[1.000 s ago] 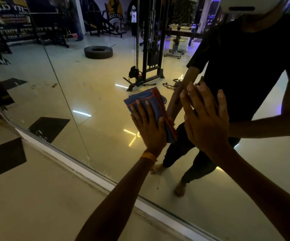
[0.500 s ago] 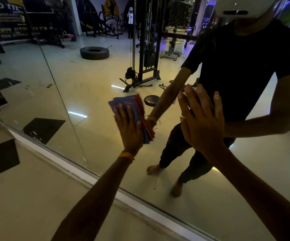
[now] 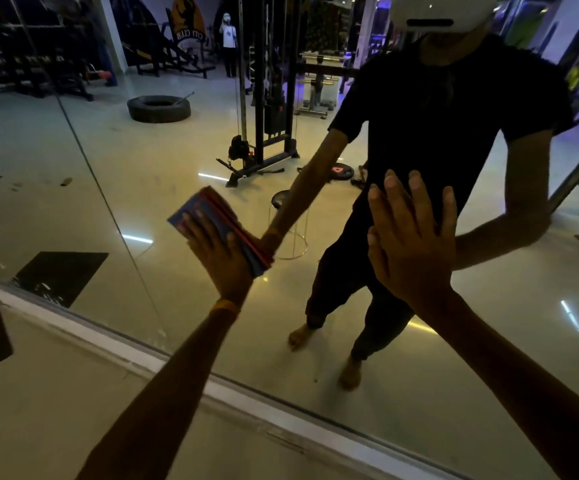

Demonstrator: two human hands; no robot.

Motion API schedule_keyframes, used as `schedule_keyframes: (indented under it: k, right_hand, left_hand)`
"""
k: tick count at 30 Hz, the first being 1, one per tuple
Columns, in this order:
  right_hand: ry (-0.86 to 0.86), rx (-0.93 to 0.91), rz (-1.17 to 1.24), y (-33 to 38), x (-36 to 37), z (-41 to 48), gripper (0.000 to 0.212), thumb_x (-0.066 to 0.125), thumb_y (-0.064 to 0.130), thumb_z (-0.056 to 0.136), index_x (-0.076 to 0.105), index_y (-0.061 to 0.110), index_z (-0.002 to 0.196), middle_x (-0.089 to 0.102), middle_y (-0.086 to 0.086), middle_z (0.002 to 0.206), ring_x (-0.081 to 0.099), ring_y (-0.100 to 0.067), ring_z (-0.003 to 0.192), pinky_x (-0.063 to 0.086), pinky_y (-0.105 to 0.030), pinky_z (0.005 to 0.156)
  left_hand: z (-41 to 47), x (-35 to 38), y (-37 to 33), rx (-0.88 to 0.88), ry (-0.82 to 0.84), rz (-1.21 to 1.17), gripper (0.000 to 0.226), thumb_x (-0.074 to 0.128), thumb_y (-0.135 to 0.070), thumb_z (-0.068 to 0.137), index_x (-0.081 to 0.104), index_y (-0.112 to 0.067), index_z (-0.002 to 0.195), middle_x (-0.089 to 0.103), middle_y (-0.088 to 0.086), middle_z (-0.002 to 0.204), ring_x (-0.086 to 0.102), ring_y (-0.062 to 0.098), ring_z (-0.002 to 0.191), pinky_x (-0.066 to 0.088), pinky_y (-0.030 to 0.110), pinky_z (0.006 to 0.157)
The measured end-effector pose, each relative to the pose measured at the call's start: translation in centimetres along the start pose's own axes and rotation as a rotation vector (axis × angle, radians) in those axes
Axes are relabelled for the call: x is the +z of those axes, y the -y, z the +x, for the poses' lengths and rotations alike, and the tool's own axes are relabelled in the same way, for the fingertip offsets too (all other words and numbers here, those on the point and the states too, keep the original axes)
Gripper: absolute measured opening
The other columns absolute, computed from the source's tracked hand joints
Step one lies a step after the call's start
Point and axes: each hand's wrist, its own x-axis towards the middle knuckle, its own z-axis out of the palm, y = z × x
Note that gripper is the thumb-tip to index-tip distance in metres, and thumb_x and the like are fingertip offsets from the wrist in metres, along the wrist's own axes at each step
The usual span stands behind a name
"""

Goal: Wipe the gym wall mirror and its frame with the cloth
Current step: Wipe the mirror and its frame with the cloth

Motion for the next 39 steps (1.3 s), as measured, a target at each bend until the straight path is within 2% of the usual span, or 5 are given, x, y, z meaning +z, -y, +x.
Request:
schedule_keyframes:
  k: [10,16,22,30,39]
  right_hand:
    - [0.04,0.089,0.074,3.9,0.9,1.5,0.062,0.048,0.03,0.104,0.03,0.016,0.162,0.024,-0.01,0.169,0.022,-0.036,0.156,0.015,-0.06,0.125]
    - [0.048,0.175,0.094,5.5,0.7,2.0,0.067,0.045,0.034,0.105,0.015,0.023,0.165,0.005,0.001,0.173,0.013,-0.031,0.159,0.015,-0.059,0.125]
    - [0.089,0.21,0.04,6.1,0.7,1.9,0.058,0.043,0.036,0.109,0.031,0.012,0.16,0.026,-0.013,0.167,0.021,-0.037,0.156,0.017,-0.059,0.125]
    - [0.075,0.308,0.068,8.2,-0.2,2.8,0.056,0.046,0.033,0.108,0.039,0.003,0.155,0.031,-0.02,0.165,0.024,-0.041,0.155,0.017,-0.057,0.126]
    - [0.087,0.343,0.031,9.2,-0.7,3.1,0.056,0.045,0.033,0.11,0.032,0.01,0.159,0.03,-0.017,0.166,0.021,-0.037,0.156,0.022,-0.061,0.124]
  left_hand:
    - [-3.0,1.2,-2.9,0.511,0.194,0.124,0.065,0.018,-0.056,0.109,-0.008,-0.033,0.164,-0.017,0.0,0.172,-0.015,0.028,0.159,-0.004,0.057,0.128]
    - [8.5,-3.1,0.9,0.159,0.02,0.015,0.063,0.013,-0.058,0.109,-0.013,-0.035,0.162,0.008,0.028,0.169,-0.009,0.026,0.157,0.002,0.061,0.126]
    - [1.1,-0.7,-4.2,0.791,0.241,0.098,0.067,0.024,-0.054,0.11,-0.008,-0.031,0.164,-0.018,0.0,0.172,-0.013,0.028,0.159,-0.005,0.056,0.128]
    - [13.7,-5.0,0.9,0.247,0.049,0.008,0.07,0.022,-0.05,0.11,0.015,-0.004,0.162,0.013,0.03,0.167,0.005,0.05,0.155,-0.004,0.056,0.127]
    - [8.4,-2.9,-0.8,0.772,0.176,0.057,0.07,0.033,-0.048,0.109,-0.006,-0.029,0.165,-0.014,-0.001,0.173,-0.009,0.027,0.16,-0.005,0.054,0.128]
